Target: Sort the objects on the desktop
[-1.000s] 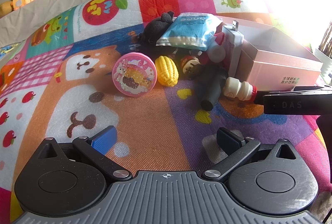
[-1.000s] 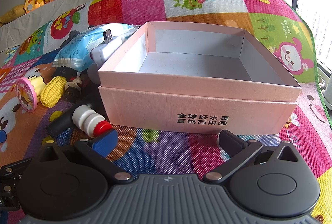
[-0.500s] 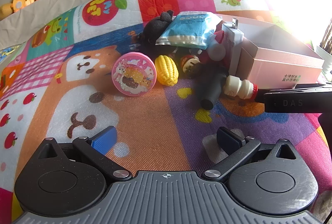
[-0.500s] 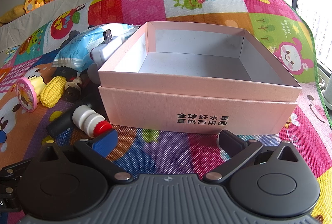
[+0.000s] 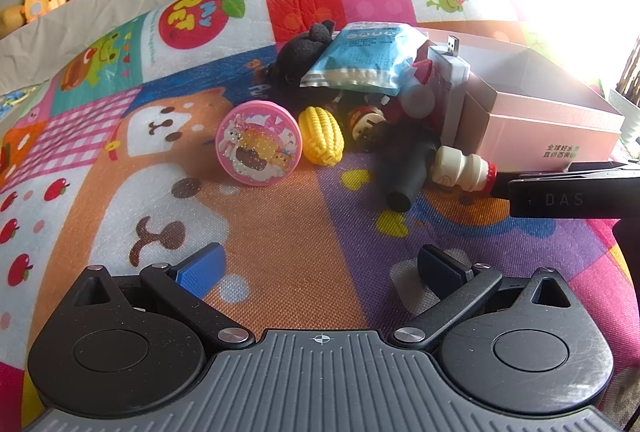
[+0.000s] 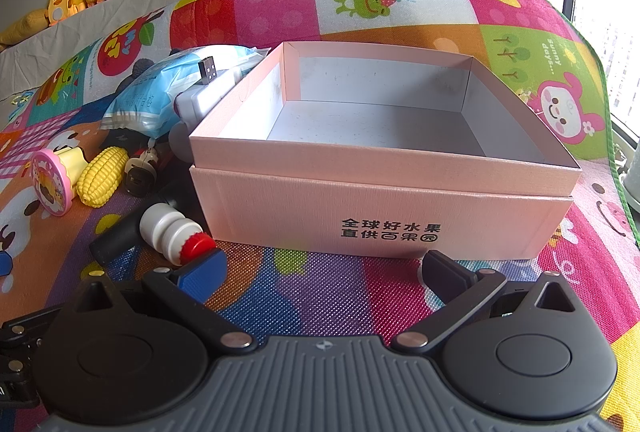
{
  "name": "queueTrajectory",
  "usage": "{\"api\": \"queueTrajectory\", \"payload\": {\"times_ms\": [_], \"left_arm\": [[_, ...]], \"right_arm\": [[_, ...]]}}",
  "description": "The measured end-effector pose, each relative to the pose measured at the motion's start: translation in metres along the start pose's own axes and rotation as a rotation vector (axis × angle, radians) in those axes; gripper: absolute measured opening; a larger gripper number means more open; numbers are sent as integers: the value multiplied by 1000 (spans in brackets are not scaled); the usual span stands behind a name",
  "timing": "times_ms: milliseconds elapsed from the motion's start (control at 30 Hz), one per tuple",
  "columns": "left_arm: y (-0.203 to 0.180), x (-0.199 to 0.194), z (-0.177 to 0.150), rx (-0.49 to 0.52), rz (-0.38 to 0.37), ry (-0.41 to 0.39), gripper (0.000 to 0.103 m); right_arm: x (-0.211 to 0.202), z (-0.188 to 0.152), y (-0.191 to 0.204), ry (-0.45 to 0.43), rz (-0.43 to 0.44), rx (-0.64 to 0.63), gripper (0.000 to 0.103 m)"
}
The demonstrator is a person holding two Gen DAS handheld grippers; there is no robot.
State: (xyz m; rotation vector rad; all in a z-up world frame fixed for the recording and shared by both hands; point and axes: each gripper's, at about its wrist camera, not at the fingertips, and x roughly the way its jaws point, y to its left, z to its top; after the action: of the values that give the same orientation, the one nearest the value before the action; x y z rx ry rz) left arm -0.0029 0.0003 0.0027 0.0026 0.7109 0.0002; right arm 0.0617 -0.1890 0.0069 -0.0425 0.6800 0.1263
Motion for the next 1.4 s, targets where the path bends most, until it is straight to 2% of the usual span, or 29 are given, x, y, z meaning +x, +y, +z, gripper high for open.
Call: {"api": "queueTrajectory", "payload": {"times_ms": [600, 767, 933, 1067, 1133, 1167, 1200, 1300, 1400], "left_arm": [[-2, 3, 1, 3, 7, 3, 103], [-1, 2, 0, 0, 4, 1, 103], [5, -1, 3, -25, -9, -5, 103], [25, -11, 9, -63, 95, -63, 103], [37, -14, 13, -85, 117, -65, 103], [46, -16, 15, -105, 122, -66, 103], [53, -17, 16, -123, 128, -68, 103], [69, -21, 16, -176, 138, -87, 103], [76, -25, 15, -206, 133, -104, 103]], "right_arm": [[1, 1, 2, 2, -8, 7, 103], [-8, 1, -2, 81, 2, 13, 103], [-26, -13, -1, 104, 23, -20, 103], [-28, -11, -2, 118, 45, -44, 103], [-31, -11, 4, 110, 56, -60, 103], [-34, -11, 9, 98, 84, -68, 100], [-37, -10, 16, 83, 105, -76, 89], [-39, -5, 36, 60, 175, -83, 72], [-28, 3, 50, 41, 177, -18, 67]]}}
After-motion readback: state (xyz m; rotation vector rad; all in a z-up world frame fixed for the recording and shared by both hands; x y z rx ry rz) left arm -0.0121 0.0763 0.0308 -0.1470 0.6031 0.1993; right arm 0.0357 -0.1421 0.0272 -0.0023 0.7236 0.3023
